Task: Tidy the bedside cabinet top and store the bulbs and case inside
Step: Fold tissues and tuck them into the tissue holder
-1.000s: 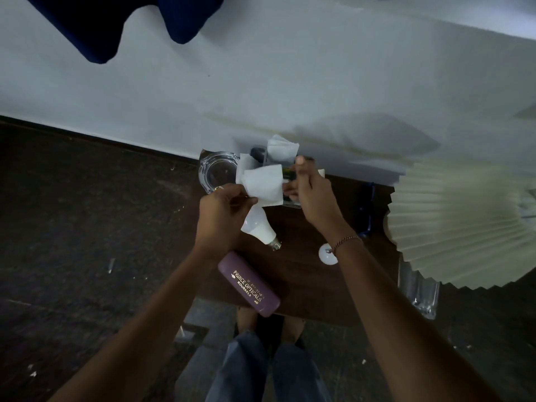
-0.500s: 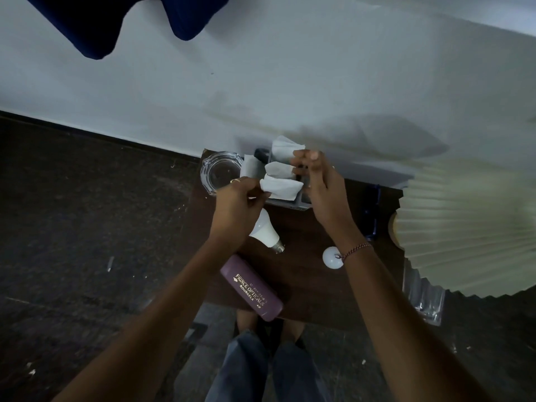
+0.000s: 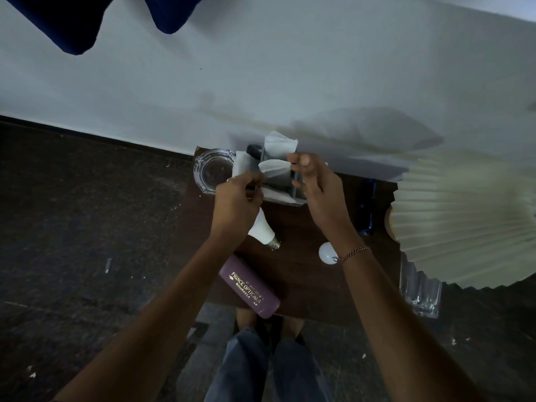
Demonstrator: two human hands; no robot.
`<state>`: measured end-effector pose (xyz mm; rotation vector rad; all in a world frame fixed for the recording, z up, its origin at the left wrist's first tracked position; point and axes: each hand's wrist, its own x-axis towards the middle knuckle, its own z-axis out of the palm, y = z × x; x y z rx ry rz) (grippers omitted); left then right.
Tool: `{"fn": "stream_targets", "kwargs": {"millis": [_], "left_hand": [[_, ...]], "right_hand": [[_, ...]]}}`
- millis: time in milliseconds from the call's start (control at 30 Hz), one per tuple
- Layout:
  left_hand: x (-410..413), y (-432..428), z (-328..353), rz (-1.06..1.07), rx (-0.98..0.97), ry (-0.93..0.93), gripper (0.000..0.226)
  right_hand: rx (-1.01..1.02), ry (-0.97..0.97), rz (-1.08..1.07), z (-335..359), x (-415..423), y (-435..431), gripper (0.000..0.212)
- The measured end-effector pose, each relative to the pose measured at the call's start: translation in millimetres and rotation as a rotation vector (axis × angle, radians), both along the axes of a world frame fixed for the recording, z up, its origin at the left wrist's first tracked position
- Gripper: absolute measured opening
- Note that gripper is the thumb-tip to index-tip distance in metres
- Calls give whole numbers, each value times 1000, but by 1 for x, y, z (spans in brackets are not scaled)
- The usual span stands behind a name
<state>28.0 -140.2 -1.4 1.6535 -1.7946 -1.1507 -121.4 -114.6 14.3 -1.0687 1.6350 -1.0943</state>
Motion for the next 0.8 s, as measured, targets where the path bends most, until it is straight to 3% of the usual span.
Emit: {"fn": "stream_targets", "kwargs": {"millis": [300,467,567,667,800], "left_hand": [[6,8,6,137,37,22,31],[2,16,16,163,-43,-3,30],[-6,23,23,171,-138,-26,27],[-16,30,26,143,-128,18,27],[-30,39,27,118,-82,50,30]], "right_hand": [[-141,308,97,3,-2,16,20],[-128,330,-355,8,-10,24,20],[-24,284,-469,7,-16,26,29],[81,286,-407,3,-16,25,37],[126,444,-191,-2,-9,20,36]]}}
